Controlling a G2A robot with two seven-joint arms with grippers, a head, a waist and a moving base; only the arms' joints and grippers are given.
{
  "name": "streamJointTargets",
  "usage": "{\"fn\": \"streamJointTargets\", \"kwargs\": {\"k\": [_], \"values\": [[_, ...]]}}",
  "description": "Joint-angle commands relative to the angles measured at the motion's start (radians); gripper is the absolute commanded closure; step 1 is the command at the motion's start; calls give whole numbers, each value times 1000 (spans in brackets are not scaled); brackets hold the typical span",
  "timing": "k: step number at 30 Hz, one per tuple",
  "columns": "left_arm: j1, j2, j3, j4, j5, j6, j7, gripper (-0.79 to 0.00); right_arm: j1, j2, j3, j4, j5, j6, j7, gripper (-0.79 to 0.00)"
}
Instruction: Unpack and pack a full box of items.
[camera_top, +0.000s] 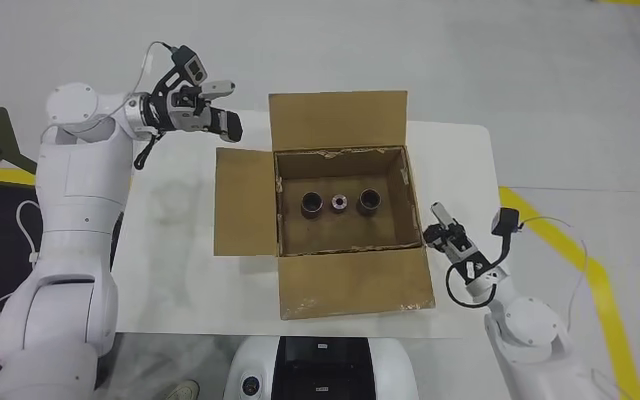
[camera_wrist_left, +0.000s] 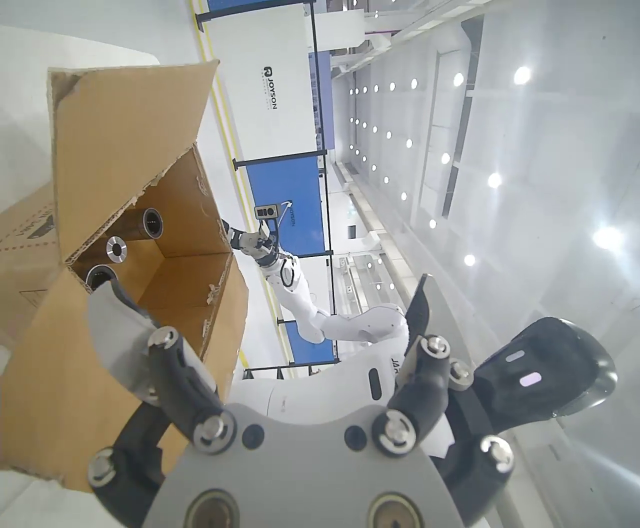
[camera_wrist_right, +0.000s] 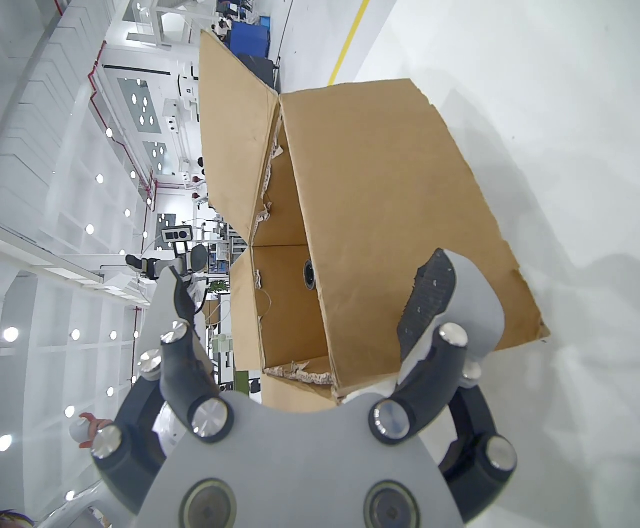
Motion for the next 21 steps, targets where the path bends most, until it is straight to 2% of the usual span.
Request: {"fn": "streamJointTargets", "kwargs": {"k": [1, 10, 16, 21], "values": [[-8, 3, 3, 15, -12, -8, 0, -785, -1, -2, -13, 3, 16, 0, 4, -785], [-14, 6, -3, 38, -27, -24, 0, -785, 23, -15, -73, 42, 113, -27, -11, -785], [-14, 6, -3, 38, -27, -24, 0, -785, 26, -9, -33, -3, 51, -39, -20, -785], [-14, 6, -3, 38, -27, -24, 0, -785, 26, -1, 11, -110, -58, -20, -23, -785]]}}
